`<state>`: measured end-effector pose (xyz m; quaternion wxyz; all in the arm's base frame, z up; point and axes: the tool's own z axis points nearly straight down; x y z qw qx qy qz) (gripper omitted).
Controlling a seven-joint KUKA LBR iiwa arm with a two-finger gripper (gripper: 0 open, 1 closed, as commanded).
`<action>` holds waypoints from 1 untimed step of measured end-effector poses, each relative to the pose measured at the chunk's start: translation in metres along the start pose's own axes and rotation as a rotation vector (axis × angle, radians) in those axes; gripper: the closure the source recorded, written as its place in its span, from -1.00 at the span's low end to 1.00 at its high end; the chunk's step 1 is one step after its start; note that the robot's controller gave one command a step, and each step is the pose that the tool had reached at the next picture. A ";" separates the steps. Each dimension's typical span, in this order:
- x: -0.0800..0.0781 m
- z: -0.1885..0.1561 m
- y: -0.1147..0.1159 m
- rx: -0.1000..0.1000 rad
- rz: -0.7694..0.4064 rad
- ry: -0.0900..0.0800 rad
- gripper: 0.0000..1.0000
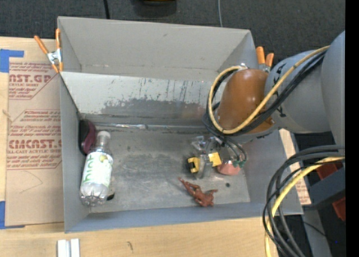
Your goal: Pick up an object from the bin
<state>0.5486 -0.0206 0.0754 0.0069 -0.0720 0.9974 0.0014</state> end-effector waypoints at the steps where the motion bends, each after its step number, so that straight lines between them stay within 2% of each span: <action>1: 0.016 -0.142 -0.012 0.002 -0.030 0.011 1.00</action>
Offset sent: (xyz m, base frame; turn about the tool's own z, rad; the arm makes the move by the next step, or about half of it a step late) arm 0.0000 0.0000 0.0000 0.0000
